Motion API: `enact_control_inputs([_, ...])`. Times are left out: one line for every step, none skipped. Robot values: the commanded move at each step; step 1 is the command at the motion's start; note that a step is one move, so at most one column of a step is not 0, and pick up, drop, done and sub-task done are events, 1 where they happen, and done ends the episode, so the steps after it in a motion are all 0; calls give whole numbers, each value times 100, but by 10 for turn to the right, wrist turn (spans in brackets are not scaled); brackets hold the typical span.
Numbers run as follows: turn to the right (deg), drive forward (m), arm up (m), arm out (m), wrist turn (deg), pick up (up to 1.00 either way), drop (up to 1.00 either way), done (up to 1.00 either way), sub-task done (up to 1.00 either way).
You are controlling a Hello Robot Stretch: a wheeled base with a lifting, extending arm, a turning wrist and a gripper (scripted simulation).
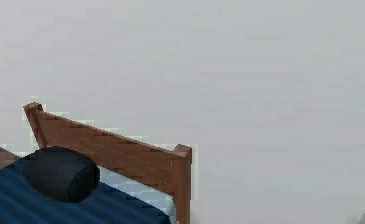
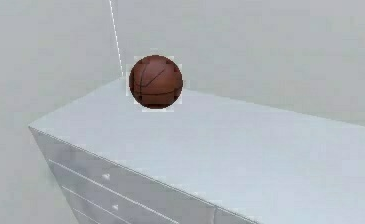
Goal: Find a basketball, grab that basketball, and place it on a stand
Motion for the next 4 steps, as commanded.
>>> enact_control_inputs([0,0,38,0,0,0,0,0,0])
enact_control_inputs([0,0,0,42,0,0,0,0,0])
enact_control_inputs([0,0,0,0,450,0,0,0,0])
enact_control_inputs([0,0,0,0,450,0,0,0,0])
